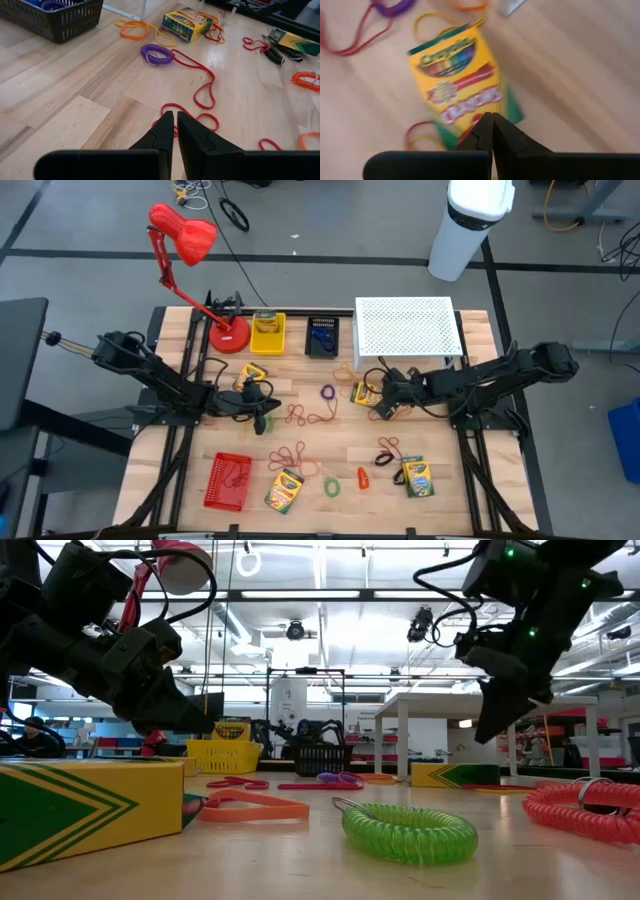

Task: Pick & Place Office Desk Supplies
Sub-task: Put the top right yellow crayon box into the yellow bin

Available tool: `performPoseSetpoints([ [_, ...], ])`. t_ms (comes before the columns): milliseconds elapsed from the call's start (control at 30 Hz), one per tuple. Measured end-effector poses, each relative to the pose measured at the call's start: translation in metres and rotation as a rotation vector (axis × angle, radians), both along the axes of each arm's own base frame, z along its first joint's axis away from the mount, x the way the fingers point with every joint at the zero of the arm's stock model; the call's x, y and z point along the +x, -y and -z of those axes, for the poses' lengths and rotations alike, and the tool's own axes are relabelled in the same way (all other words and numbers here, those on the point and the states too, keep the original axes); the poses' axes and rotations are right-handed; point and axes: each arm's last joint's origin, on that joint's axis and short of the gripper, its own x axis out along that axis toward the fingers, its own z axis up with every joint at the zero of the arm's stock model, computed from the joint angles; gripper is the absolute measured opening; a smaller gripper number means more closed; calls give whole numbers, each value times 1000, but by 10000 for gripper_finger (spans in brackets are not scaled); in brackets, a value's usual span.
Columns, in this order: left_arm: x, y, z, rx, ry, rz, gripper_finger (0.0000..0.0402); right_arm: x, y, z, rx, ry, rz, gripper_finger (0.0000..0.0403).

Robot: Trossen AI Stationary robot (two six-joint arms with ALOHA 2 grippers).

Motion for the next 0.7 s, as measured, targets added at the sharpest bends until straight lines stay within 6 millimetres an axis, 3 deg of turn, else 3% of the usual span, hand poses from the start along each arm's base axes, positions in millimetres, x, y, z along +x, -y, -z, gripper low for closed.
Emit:
performPoseSetpoints([
  [367,0,0,0,-5,1,5,30,-8,11,11,-224,-61,-14,8],
  [700,0,0,0,-7,3,7,30,-18,10,36,-212,-51,-100,9],
])
